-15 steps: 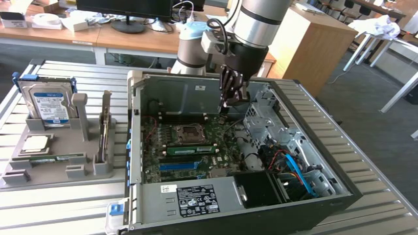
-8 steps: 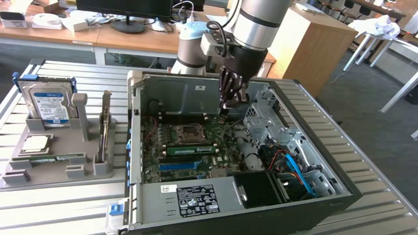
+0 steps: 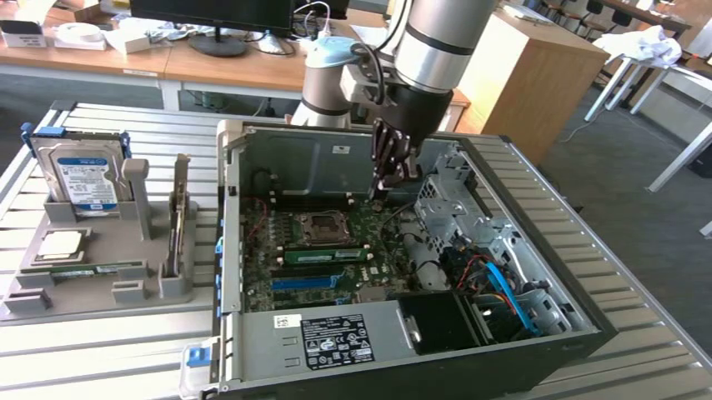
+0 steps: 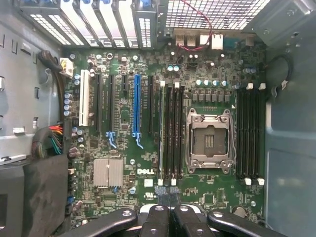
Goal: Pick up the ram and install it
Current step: 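Press down the ram until it locks into place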
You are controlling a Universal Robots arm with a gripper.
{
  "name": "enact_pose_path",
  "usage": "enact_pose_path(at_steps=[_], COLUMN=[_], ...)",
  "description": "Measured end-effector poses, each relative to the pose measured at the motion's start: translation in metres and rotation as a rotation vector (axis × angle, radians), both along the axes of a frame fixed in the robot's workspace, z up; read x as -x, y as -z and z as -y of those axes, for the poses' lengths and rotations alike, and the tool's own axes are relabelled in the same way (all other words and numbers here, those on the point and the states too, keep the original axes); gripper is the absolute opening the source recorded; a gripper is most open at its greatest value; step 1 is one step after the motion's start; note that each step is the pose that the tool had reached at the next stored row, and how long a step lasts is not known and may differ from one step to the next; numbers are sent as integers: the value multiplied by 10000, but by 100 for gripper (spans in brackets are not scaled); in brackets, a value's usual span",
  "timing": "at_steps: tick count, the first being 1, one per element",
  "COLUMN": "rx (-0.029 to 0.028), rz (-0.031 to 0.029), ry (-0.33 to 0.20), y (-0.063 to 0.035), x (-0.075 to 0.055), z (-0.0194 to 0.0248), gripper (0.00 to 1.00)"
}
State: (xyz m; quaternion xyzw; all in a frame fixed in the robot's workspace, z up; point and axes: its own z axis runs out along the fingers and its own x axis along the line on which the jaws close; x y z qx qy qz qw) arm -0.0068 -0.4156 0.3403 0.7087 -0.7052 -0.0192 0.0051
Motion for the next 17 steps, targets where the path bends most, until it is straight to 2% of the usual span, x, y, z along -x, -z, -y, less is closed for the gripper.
enact_pose_path(at_steps=[17], rx=[0], rz=[0], ry=[0], y=[175], x=[0], z=[0], gripper=[10])
